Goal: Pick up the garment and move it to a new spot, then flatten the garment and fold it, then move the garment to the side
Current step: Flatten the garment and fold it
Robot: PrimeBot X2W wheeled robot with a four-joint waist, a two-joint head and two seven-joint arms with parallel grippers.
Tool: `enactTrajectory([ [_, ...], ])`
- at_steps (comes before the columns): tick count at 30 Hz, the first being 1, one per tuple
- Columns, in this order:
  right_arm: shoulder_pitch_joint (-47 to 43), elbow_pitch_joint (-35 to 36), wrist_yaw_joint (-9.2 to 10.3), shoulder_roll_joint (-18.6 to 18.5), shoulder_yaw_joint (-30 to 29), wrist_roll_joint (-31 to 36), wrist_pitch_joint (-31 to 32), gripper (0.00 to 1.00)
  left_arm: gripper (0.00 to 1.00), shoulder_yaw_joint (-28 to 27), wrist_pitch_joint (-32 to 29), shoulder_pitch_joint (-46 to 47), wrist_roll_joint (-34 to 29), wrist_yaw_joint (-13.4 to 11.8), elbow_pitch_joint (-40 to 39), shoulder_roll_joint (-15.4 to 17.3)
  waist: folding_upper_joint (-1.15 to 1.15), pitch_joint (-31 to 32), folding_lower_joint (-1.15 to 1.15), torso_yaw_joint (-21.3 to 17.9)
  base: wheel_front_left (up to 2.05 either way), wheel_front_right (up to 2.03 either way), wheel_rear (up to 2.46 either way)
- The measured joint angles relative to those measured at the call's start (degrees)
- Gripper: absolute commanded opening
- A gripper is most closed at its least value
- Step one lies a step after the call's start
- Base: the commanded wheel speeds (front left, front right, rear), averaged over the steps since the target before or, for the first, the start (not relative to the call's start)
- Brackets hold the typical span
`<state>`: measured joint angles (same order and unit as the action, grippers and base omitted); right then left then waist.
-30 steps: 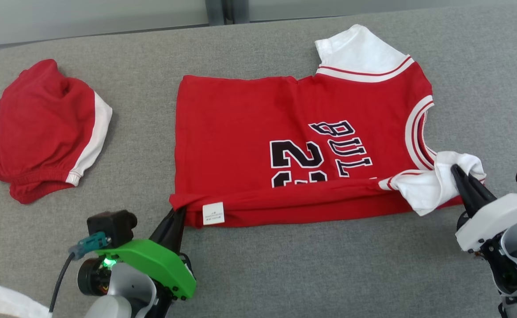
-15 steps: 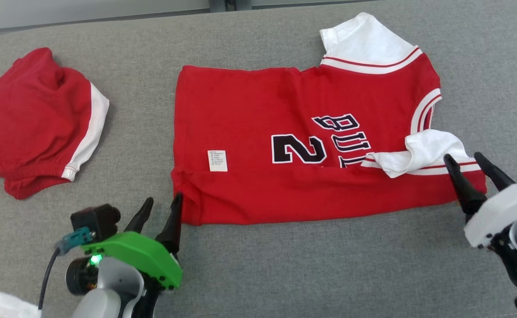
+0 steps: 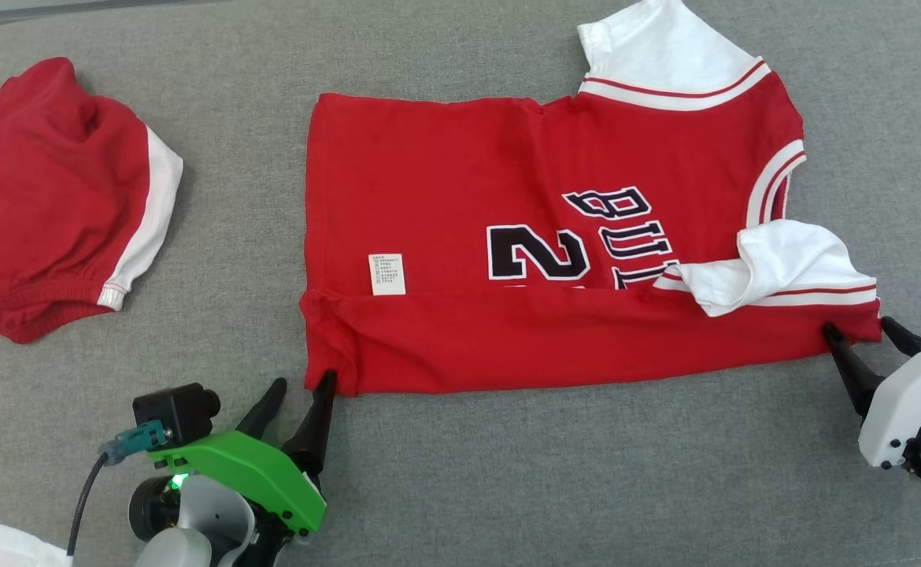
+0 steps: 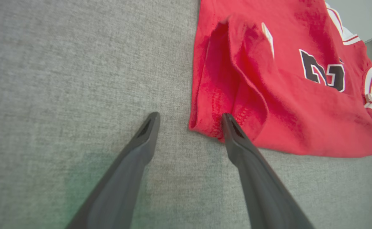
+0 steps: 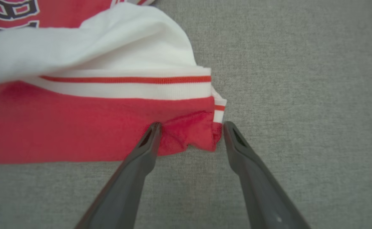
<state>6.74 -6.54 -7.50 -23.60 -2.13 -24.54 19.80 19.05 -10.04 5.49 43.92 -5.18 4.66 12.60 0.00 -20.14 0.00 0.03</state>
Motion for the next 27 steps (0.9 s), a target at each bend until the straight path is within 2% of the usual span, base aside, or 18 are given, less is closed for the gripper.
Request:
enactTrajectory([
  [4, 0.89, -1.25, 0.00, -0.26, 0.64, -0.67, 0.82, 1.00, 1.00, 1.03, -1.00, 1.85, 1.10, 1.79, 2.15, -0.42, 0.00, -0.49, 0.00, 0.49, 0.00, 0.00, 0.00],
  [5, 1.07, -1.51, 0.00, -0.33, 0.80, -1.10, 0.90, 1.00, 0.48, 1.12, -1.05, 2.24, 1.49, 2.16, 2.67, -0.54, 0.00, -0.56, 0.00, 0.52, 0.00, 0.00, 0.00],
  [6, 1.29, -1.72, 0.01, -0.38, 0.98, -1.60, 1.13, 1.00, 0.31, 1.30, -1.26, 2.57, 1.82, 2.77, 3.09, -0.65, 0.00, -0.60, 0.00, 0.49, 0.00, 0.00, 0.00],
  [7, 1.52, -1.87, 0.01, -0.47, 1.09, -1.79, 1.13, 1.00, 0.00, 1.48, -1.51, 2.80, 2.01, 3.26, 3.32, -0.67, 0.00, -0.61, 0.00, 0.43, 0.00, 0.00, 0.00],
  [14, 2.11, -2.93, 0.01, -1.29, 1.97, -3.28, 1.08, 1.00, 0.00, 2.44, -3.03, 2.98, 4.34, 5.87, 3.75, -1.19, 0.00, -0.21, 0.00, 0.04, 0.00, 0.00, 0.00],
  [16, 2.22, -3.18, 0.01, -1.27, 2.15, -4.00, 1.01, 0.90, 0.00, 2.50, -3.48, 2.81, 4.97, 6.21, 3.63, -1.18, 0.00, -0.17, 0.00, 0.06, 0.00, 0.00, 0.00],
  [17, 2.33, -3.37, 0.01, -1.32, 2.44, -4.08, 0.82, 0.74, 0.00, 2.50, -3.47, 2.81, 4.99, 6.26, 3.66, -1.18, 0.00, -0.12, 0.00, 0.07, 0.00, 0.00, 0.00],
  [18, 2.37, -3.43, 0.01, -1.34, 2.86, -4.32, 0.85, 0.47, 0.00, 2.52, -3.47, 2.81, 5.01, 6.26, 3.72, -1.18, 0.00, -0.05, 0.00, 0.09, 0.00, 0.00, 0.00],
  [19, 2.38, -3.42, 0.02, -1.29, 3.03, -5.02, 0.75, 0.09, 0.00, 2.54, -3.47, 2.82, 5.01, 6.27, 3.79, -1.18, 0.00, 0.01, 0.00, 0.10, 0.00, 0.00, 0.00],
  [20, 2.47, -3.58, 0.02, -1.20, 3.02, -5.59, 0.45, 0.00, 0.00, 2.56, -3.45, 2.82, 5.03, 6.31, 3.88, -1.18, 0.00, 0.05, 0.00, 0.10, 0.00, 0.00, 0.00],
  [24, 2.74, -3.78, -0.01, -1.96, 4.42, -7.70, 0.91, 0.00, 0.00, 2.11, -3.83, 2.52, 5.61, 6.66, 3.22, -0.35, 0.00, 0.69, 0.00, 0.06, 0.00, 0.00, 0.00],
  [27, 2.48, -2.99, -0.02, -4.25, 3.81, -9.92, 1.89, 0.00, 0.00, 1.25, -5.26, 0.34, 6.66, 6.71, -0.16, 1.94, 0.00, 1.65, 0.00, 0.01, 0.00, 0.00, 0.00],
])
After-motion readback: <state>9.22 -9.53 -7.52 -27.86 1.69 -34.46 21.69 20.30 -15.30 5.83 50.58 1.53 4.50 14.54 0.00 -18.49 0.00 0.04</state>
